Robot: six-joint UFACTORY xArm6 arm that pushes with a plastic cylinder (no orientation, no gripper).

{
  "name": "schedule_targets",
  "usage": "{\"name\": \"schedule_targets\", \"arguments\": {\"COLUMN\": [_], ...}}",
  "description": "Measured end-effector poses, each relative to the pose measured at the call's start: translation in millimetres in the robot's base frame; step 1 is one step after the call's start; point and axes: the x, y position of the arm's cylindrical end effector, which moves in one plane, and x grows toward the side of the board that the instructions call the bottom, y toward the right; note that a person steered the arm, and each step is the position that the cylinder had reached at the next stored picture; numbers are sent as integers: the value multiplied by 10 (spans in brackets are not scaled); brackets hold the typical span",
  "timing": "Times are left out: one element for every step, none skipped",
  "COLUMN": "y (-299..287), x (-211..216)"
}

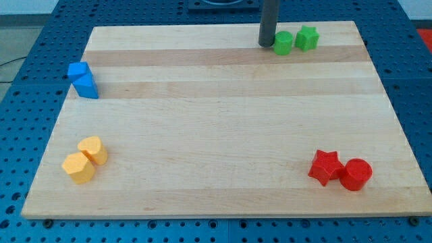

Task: Move yourself towards the bottom center of the board

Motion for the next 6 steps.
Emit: {"name": "schedule_targets", "arguments": {"y": [0,-124,-124,-249,-625,-462], "x": [0,-4,-4,14,352,1053]}}
